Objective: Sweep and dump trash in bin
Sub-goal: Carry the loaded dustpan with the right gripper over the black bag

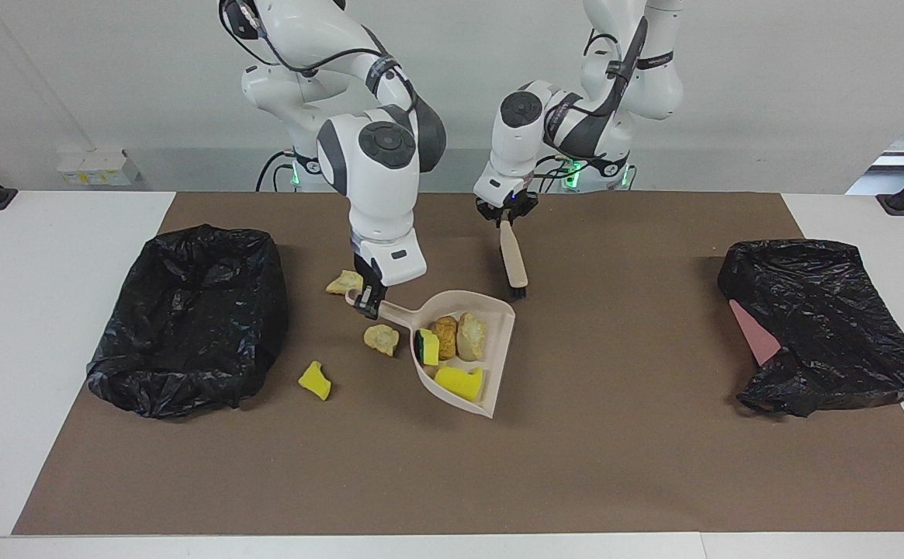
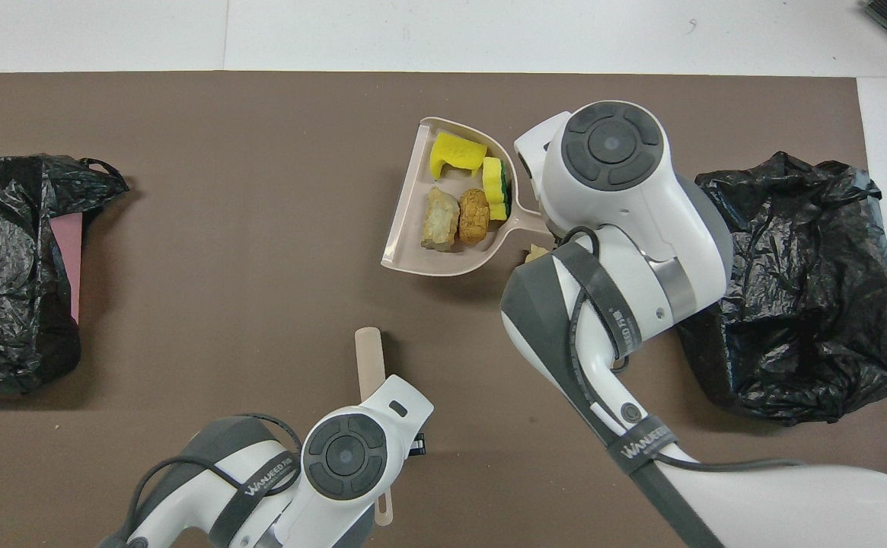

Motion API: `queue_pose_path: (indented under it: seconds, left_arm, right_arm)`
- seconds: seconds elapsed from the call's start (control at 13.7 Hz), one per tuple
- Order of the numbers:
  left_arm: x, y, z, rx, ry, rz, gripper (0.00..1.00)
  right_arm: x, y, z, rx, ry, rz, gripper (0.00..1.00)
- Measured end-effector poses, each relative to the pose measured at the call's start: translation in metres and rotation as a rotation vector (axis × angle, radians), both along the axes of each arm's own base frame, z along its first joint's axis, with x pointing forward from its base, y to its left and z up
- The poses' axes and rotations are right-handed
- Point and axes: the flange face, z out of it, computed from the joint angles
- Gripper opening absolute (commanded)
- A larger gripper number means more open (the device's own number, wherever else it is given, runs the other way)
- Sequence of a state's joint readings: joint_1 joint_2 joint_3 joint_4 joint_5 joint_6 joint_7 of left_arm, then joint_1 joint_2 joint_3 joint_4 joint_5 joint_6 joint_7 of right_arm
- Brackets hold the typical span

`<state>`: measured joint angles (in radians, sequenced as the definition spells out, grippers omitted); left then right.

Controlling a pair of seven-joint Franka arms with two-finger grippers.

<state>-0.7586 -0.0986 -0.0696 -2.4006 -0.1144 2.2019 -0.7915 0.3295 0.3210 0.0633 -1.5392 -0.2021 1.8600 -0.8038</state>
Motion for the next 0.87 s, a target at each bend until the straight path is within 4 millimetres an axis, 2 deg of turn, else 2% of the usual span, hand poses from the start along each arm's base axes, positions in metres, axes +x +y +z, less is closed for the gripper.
queue_pose_path:
  seconds: [0.22, 0.36, 0.44, 0.51, 0.58, 0.66, 0.87]
  left_arm:
    - [-0.009, -0.003, -0.007, -0.004, -0.01, 0.006, 0.0]
    - [-0.011, -0.003, -0.011, -0.011, -0.018, 0.018, 0.0]
    - [-0.012, -0.002, -0.013, -0.017, -0.022, 0.026, 0.04]
    - [-0.013, -0.001, -0.016, -0.022, -0.024, 0.032, 0.28]
    - [-0.013, -0.001, -0.015, -0.027, -0.027, 0.036, 0.83]
    - [-0.013, -0.001, -0.015, -0.028, -0.026, 0.039, 1.0]
    - [-0.01, -0.003, -0.01, -0.039, -0.033, 0.042, 1.0]
  right_arm:
    - [0.004, -0.043, 0.026, -0.002, -0.01, -0.035, 0.0]
    - [0.004, -0.085, 0.049, -0.009, -0.004, -0.061, 0.0]
    - [0.002, -0.107, 0.059, -0.016, 0.01, -0.065, 0.0]
    - [-0.001, -0.132, 0.068, -0.022, 0.026, -0.067, 0.0]
    - [-0.004, -0.161, 0.079, -0.026, 0.037, -0.067, 0.0]
    - [-0.007, -0.188, 0.087, -0.029, 0.049, -0.064, 0.0]
    - [-0.015, -0.277, 0.094, -0.031, 0.093, -0.032, 0.0]
